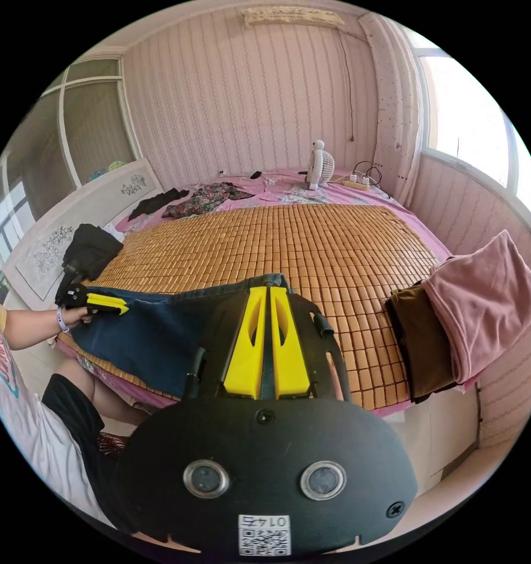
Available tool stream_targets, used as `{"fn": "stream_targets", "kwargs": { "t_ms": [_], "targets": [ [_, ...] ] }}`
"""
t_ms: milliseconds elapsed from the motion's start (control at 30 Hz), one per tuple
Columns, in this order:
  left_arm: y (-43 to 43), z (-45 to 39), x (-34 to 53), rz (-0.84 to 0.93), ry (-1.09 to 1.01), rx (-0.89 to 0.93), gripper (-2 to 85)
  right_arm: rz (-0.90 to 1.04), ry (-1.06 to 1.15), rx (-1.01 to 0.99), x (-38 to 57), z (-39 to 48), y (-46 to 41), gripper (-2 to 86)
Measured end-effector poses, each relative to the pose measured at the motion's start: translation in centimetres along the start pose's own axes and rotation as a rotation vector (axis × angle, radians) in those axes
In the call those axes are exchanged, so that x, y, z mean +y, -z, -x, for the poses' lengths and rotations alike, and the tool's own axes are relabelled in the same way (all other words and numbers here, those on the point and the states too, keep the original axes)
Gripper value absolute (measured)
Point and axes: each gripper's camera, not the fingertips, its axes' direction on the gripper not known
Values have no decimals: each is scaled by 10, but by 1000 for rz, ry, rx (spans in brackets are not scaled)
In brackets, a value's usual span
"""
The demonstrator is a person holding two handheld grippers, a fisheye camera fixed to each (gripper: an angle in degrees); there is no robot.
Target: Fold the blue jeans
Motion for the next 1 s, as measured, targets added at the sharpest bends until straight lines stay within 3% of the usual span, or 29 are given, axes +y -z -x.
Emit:
{"fn": "stream_targets", "kwargs": {
  "t_ms": [167, 333, 400, 533, 700, 800, 900, 1000],
  "targets": [
    [11, 8, -15, -83, 20, -125, 24, 78, -61, -75, -45, -29, -23, 23],
    [-61, 45, -19, 59, 244, 17, 40, 262, -207, -130, -41, -61, -105, 53],
    [-61, 52, -14, 9, 315, 64, 48, 279, -221, -147, -21, -65, -101, 63],
    [-29, 32, -5, -125, 232, 32, 60, 386, -356, -95, 45, -86, -88, 71],
    [-38, -23, 15, -53, 81, 228, 70, 431, -507, -160, 83, -106, -100, 80],
    [-65, -53, 21, 63, 4, 218, 74, 453, -462, -100, 74, -104, -107, 56],
    [-73, -56, 22, 69, 29, 131, 66, 512, -299, -74, 56, -89, -105, 33],
    [-69, -47, 19, 101, 63, 187, 39, 498, -177, -34, 35, -80, -82, 9]
  ]
}}
